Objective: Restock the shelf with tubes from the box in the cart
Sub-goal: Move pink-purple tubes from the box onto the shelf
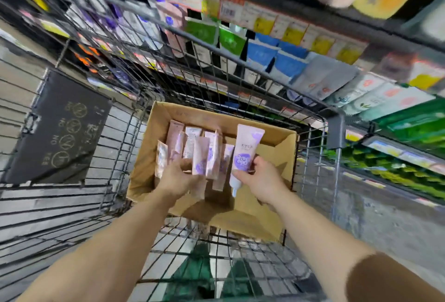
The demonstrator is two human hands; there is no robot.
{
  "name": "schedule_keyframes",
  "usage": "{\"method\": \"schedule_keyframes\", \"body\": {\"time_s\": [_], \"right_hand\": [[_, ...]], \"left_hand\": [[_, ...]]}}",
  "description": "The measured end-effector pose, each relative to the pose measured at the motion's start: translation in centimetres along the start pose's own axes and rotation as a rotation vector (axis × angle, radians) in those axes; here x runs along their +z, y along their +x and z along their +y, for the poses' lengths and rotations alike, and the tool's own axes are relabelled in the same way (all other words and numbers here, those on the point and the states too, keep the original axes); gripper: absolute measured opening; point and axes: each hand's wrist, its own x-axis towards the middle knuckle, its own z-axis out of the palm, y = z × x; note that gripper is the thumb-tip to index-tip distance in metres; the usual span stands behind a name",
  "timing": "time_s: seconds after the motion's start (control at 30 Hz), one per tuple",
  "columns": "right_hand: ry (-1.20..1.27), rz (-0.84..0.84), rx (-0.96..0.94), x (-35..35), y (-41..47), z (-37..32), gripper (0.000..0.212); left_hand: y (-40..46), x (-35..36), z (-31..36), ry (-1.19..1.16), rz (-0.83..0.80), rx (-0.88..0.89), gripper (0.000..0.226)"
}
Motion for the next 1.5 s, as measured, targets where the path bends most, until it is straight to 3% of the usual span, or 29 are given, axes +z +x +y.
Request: {"method": "schedule_keyframes", "body": {"time_s": [0.1,0.2,0.37,0.47,0.7,0.83,0.9,0.97,1.07,1.13,1.3,1.5], "right_hand": [[-0.034,0.021,-0.037,-2.6,-3.1,-2.8,0.022],[-0.070,0.070,-0.082,-6.3,-6.9,-5.8,0.029],[-0.050,0.189,-0.201,-14.1,-13.3,-9.2,0.027],[-0.020,0.276,-0.307,-19.4,-16.9,-9.2,0.025],[0.160,0.445,-0.429,-33.5,-26.3,-2.5,0.021],[0.212,0.552,-0.450,-43.0,-32.7,3.7,0.026],[0.237,0.582,-0.466,-47.3,-35.9,6.4,0.017],[0.253,0.638,-0.486,-51.0,-38.3,8.7,0.015],[0.224,0.724,-0.516,-55.2,-40.0,11.5,0.027],[0.233,0.740,-0.537,-57.3,-40.2,12.7,0.026],[0.331,0.764,-0.561,-63.3,-38.7,12.6,0.017],[0.382,0.941,-0.669,-72.2,-36.8,9.0,0.024]], "left_hand": [[-3.0,-1.1,5.0,-0.164,-0.177,0.056,0.026],[-6.7,-1.3,11.9,-0.273,-0.338,0.129,0.036],[-13.4,0.2,23.2,-0.331,-0.584,0.309,0.029],[-17.4,2.7,28.6,-0.296,-0.635,0.421,0.040],[-27.5,16.1,36.0,-0.220,-0.743,0.634,0.047],[-34.1,26.8,38.8,-0.304,-0.828,0.684,0.034],[-36.9,31.7,40.2,-0.336,-0.881,0.717,0.056],[-39.4,36.0,41.8,-0.326,-0.901,0.755,0.069],[-41.8,40.4,43.8,-0.337,-0.894,0.788,0.042],[-42.1,42.3,45.1,-0.300,-0.853,0.811,0.036],[-41.3,45.4,49.6,-0.269,-0.755,0.893,0.062],[-41.1,49.8,56.7,-0.129,-0.542,1.114,0.032]]}}
